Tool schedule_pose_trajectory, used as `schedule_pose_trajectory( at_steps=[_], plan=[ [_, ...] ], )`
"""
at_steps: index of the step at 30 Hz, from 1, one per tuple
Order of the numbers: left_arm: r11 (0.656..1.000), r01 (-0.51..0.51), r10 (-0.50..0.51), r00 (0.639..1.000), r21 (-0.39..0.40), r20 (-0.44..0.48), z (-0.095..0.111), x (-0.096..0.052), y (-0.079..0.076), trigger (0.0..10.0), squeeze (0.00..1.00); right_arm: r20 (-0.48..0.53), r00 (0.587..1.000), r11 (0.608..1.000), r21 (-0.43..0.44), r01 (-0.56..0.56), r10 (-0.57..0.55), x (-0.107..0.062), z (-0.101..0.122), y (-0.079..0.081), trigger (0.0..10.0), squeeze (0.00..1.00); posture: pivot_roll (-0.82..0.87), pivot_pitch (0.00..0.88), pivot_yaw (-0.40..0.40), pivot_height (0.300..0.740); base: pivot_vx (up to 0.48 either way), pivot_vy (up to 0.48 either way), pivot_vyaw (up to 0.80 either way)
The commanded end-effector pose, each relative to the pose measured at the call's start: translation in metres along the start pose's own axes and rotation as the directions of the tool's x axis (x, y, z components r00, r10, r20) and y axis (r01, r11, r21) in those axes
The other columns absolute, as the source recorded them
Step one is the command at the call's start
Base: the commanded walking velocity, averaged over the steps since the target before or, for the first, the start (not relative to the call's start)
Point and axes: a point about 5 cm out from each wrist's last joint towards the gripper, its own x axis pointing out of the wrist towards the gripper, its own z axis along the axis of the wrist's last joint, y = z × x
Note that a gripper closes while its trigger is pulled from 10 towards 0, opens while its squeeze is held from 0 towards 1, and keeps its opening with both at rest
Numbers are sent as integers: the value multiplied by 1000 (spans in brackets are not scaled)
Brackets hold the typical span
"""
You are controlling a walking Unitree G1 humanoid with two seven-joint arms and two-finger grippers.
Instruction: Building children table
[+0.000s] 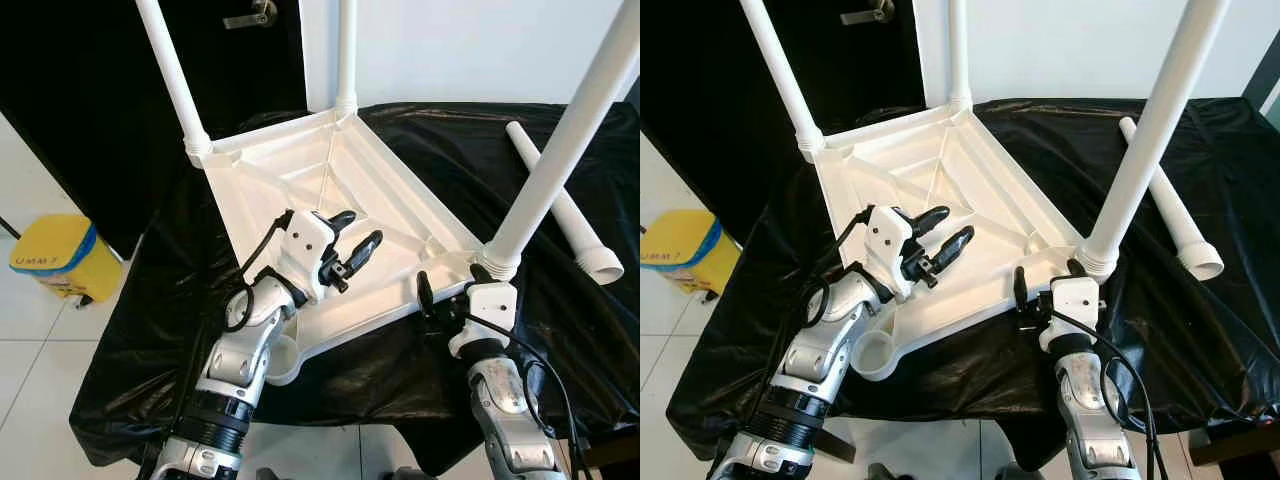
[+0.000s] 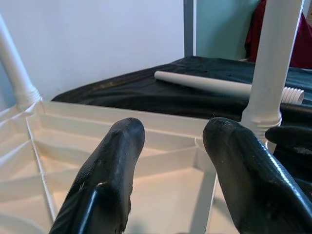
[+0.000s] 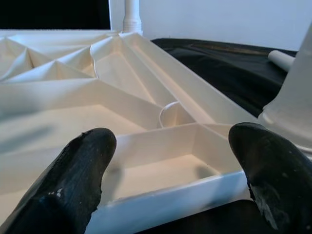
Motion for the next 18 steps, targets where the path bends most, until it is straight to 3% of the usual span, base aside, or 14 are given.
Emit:
schedule_pose_trajectory(
  at_steps=[1,6,18],
  plan=[
    [1000,-4,4,1000,10,15,2,-2,-1,10000,0,1,1000,1000,-1,-2,2,0,-2,1,10000,0,-125,98,9,740,0,0,0],
    [999,-35,35,999,-4,11,-1,-6,-2,10000,0,5,999,999,-5,-41,41,2,-1,3,10000,0,-117,107,-25,740,0,0,0],
    [999,-53,53,998,-5,15,1,-7,2,10000,0,5,999,999,-17,-52,52,1,-2,0,10000,0,-133,108,-22,740,0,0,0]
  ],
)
